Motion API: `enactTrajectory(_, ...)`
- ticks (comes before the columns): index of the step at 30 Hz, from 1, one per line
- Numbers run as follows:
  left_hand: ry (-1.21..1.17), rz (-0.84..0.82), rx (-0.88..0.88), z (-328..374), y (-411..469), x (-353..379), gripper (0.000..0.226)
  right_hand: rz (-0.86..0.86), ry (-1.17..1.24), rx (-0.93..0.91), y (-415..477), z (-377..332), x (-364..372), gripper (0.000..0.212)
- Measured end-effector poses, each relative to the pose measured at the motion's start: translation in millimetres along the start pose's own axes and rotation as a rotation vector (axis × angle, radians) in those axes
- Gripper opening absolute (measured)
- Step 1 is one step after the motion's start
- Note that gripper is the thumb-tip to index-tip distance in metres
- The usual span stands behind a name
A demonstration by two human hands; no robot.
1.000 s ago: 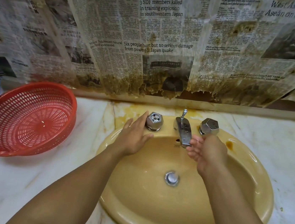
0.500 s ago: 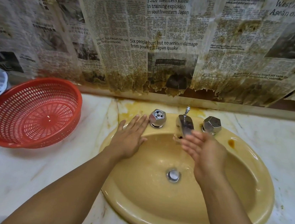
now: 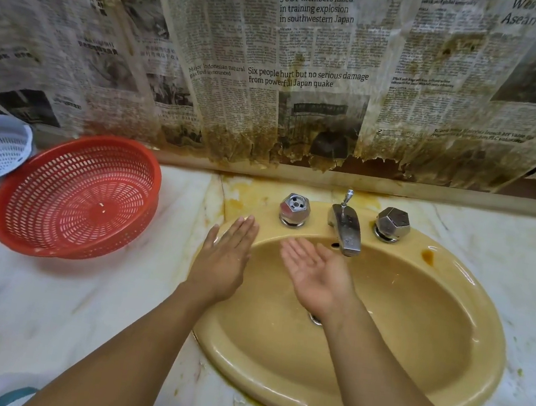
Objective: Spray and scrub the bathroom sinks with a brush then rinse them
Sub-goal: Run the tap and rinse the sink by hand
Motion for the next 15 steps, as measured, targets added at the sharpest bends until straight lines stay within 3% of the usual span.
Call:
enactTrajectory(3,-0.003,0.024,-0.010,0,-8,-3,0.068,-0.088,-0.074,-0.065,1,1,45,0.039)
enactTrajectory(5,-0.006,0.041,-0.018,-1,-15,-2,0.074,-0.059,-0.098,-0.098,-1,-4,48,0.043)
enactTrajectory(11,0.026,0.265,-0.061,-2,-27,-9,0.052,0.160,-0.034,-0.058,-2,-8,-37,0.045)
enactTrajectory(15,0.080,0.252,-0.067,-1,-24,-8,0.054,0.235,0.148,-0.074,-11,-22,-84,0.042)
Point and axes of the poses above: each hand's wrist, its own y-axis towards the middle knuckle, its own x-axis out of the palm, z = x × y, the point moved 8 cm from there along y, towards the middle knuckle, and after that the axes turned 10 degrees about x, right-handed, at the moved point
